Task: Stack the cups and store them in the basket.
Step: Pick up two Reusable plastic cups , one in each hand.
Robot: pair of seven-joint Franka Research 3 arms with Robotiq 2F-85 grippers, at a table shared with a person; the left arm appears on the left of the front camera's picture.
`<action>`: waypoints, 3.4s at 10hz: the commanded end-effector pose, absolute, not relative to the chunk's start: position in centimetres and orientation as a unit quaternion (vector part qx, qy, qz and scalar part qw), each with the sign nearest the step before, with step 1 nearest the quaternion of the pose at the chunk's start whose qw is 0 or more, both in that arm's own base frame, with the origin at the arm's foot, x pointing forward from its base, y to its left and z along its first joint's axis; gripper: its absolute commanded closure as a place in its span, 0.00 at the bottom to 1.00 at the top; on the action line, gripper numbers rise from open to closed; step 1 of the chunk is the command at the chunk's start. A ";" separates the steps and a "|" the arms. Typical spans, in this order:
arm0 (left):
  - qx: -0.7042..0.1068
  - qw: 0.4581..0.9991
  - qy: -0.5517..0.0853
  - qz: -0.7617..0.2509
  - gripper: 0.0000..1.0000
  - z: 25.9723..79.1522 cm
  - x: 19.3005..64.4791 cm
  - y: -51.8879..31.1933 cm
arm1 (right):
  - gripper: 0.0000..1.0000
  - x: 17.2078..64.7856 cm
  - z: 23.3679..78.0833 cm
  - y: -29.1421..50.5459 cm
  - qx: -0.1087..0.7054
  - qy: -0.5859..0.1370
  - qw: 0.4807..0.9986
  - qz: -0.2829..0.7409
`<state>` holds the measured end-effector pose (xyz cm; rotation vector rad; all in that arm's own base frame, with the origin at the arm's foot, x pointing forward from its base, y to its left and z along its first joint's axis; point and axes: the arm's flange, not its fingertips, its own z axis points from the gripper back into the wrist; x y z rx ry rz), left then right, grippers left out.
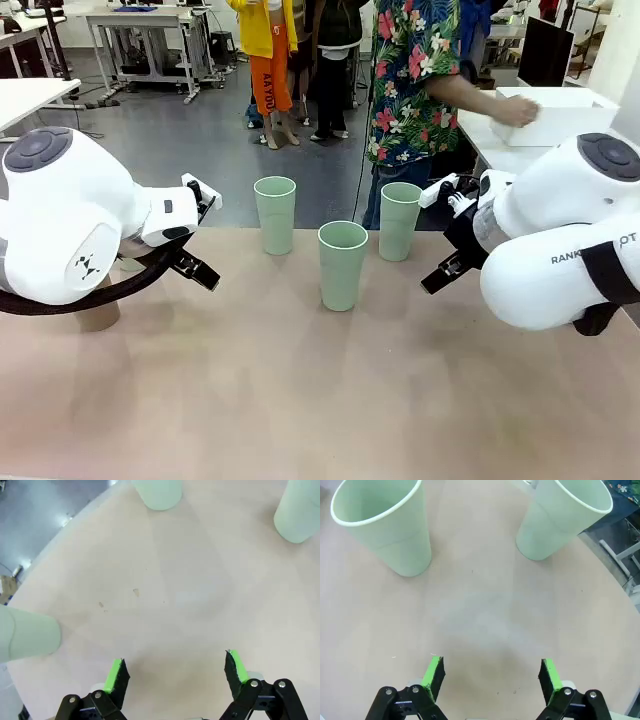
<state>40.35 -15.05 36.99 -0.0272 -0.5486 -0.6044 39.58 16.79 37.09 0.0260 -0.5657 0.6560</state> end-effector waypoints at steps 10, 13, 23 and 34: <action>-0.013 0.918 -0.267 -0.294 0.00 37.0 40.3 -15.1 | 0.00 39.6 37.1 16.8 0.013 -0.274 0.908 0.318; -0.031 0.915 -0.277 -0.292 0.00 38.8 40.9 -14.3 | 0.00 40.5 38.8 16.6 0.017 -0.275 0.909 0.313; -0.208 0.798 -0.269 -0.498 0.00 56.3 40.3 4.0 | 0.00 40.8 57.2 -3.8 0.137 -0.309 0.828 0.447; -0.296 0.698 -0.419 -0.500 0.00 52.1 33.7 11.4 | 0.00 34.7 49.5 -21.6 0.248 -0.474 0.721 0.441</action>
